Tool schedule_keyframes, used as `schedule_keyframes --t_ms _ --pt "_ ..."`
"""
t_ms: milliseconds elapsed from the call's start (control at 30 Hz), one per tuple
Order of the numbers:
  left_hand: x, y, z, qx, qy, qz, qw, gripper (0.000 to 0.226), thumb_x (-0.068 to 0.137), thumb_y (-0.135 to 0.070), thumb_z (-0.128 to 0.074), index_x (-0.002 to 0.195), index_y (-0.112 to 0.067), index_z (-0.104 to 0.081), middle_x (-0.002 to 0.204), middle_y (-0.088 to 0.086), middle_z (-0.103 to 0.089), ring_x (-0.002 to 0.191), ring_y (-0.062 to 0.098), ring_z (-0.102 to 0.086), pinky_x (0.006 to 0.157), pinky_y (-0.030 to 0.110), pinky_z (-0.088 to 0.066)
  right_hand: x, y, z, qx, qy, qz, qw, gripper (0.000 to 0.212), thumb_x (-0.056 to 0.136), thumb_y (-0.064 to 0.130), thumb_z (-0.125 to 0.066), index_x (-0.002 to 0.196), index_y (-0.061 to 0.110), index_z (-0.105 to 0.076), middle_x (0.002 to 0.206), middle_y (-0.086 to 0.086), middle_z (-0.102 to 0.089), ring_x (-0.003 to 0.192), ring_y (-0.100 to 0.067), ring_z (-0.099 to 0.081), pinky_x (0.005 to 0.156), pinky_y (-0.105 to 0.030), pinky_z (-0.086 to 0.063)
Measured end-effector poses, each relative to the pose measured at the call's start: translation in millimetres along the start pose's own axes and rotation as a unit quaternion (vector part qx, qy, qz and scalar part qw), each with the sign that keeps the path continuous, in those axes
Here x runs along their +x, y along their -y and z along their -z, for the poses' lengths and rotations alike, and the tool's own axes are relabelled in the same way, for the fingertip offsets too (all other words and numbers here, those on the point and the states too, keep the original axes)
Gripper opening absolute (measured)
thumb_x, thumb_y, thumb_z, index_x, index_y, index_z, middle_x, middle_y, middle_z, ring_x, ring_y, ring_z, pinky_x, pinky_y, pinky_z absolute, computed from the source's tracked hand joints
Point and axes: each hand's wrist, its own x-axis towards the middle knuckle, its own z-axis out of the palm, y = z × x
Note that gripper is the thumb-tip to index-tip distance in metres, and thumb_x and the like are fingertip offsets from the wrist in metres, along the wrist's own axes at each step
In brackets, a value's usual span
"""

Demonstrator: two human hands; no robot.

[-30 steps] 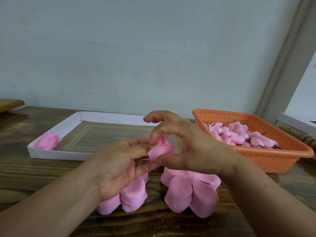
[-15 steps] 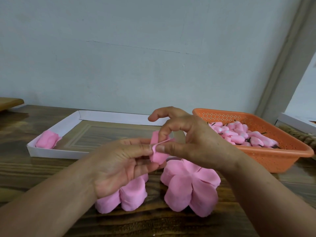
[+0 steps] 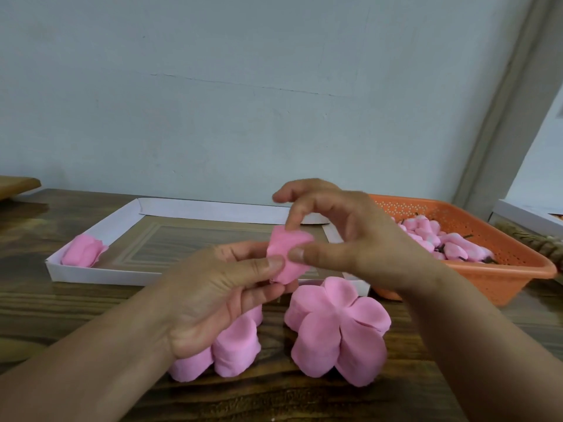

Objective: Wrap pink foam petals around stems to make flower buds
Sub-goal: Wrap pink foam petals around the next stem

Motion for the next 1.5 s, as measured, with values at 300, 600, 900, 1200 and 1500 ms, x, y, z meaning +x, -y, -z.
schedule_keyframes --t_ms 300,600,900,1200,1500 --pt "1 -6 10 -0.069 0.061 0.027 0.995 0.061 0.039 -0.013 -0.096 0.094 0.002 -0.074 0.088 0.017 -0.072 0.08 0.024 -0.072 0.061 0.021 -0.057 -4 -1 13 0.051 -0.014 0.009 0.999 0.011 0.064 0.012 -0.062 0.072 0.02 -0.064 0.117 -0.001 -0.059 0.116 -0.009 -0.052 0.096 -0.025 -0.036" --pt "1 -7 13 -0.07 0.1 0.046 0.991 0.055 0.045 -0.012 -0.094 0.096 0.0 -0.075 0.091 0.016 -0.072 0.083 0.024 -0.072 0.066 0.023 -0.058 -6 12 13 -0.056 0.064 -0.001 0.996 0.018 0.066 0.013 -0.072 0.084 0.015 -0.069 0.126 0.003 -0.053 0.122 -0.005 -0.047 0.104 -0.027 -0.034" --pt "2 -6 16 -0.083 0.152 0.043 0.984 0.04 0.059 -0.011 -0.089 0.096 -0.004 -0.075 0.089 0.01 -0.073 0.083 0.019 -0.072 0.07 0.022 -0.058 -6 17 7 -0.043 0.085 -0.013 0.995 0.013 0.071 0.006 -0.079 0.082 0.003 -0.073 0.126 0.005 -0.054 0.121 -0.006 -0.049 0.105 -0.029 -0.034" --pt "3 -5 16 -0.066 0.123 0.036 0.99 0.058 0.052 -0.012 -0.092 0.106 -0.002 -0.072 0.095 0.016 -0.071 0.088 0.027 -0.071 0.067 0.024 -0.058 -3 12 5 -0.031 0.024 -0.044 0.998 0.015 0.08 0.001 -0.068 0.068 0.008 -0.066 0.114 0.004 -0.061 0.104 -0.002 -0.057 0.091 -0.015 -0.039" --pt "3 -6 14 -0.073 0.1 0.025 0.992 0.056 0.045 -0.011 -0.094 0.096 0.001 -0.074 0.089 0.019 -0.071 0.082 0.025 -0.072 0.064 0.023 -0.058 -1 8 5 0.016 -0.034 -0.034 0.999 0.014 0.07 0.005 -0.059 0.061 0.015 -0.059 0.085 -0.002 -0.07 0.08 -0.01 -0.062 0.077 -0.024 -0.048"
